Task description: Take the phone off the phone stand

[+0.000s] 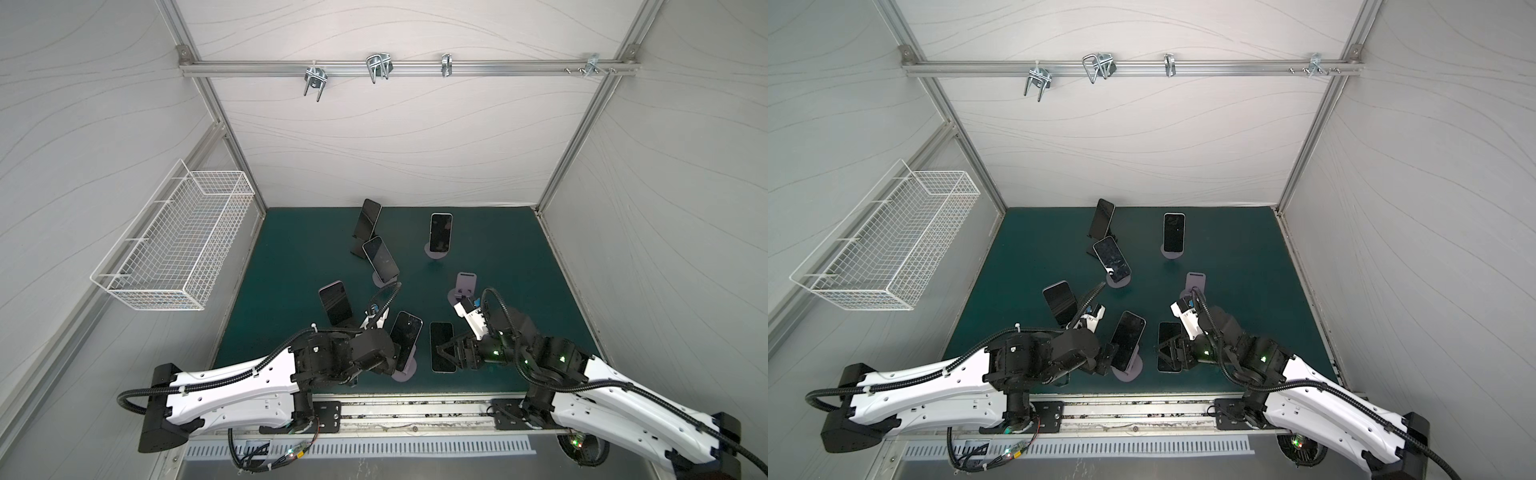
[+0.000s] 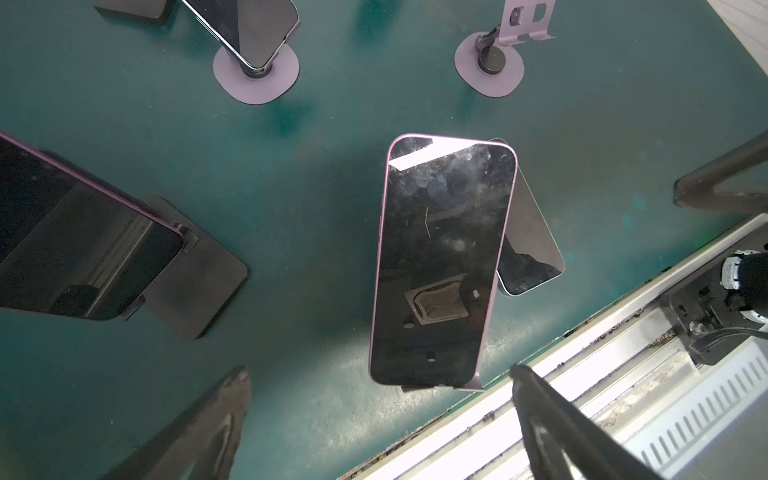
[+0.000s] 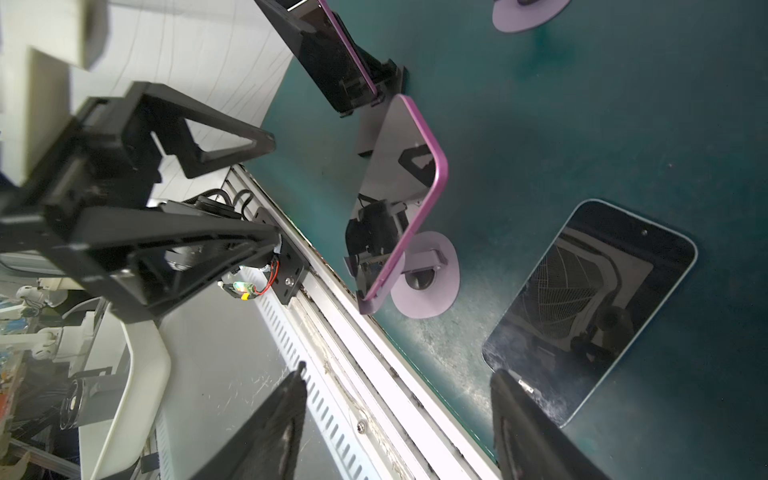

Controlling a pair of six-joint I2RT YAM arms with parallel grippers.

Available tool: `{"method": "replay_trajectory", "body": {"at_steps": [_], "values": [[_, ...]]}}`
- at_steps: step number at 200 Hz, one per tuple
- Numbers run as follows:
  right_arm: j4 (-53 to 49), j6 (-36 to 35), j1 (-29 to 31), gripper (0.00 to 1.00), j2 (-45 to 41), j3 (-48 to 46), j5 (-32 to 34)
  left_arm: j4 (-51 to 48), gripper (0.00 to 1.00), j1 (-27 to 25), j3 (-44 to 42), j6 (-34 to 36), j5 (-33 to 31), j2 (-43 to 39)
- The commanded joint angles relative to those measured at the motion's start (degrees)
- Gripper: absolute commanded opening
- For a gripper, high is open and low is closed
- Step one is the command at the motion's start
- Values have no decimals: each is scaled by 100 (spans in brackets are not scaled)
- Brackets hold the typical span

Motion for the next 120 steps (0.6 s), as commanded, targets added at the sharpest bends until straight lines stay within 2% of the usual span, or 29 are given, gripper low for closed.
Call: {"method": "replay_trajectory", "body": {"at_steps": [1,58,120], "values": [[-117,-21,49,71,-190,113,399,85,99,21,209,80,-11,284],[-510,179,54,73,-329,100,662,65,99,135,771,316,9,1351],[-591,241,62,75,-383,41,750,396,99,441,917,564,460,1640]]}}
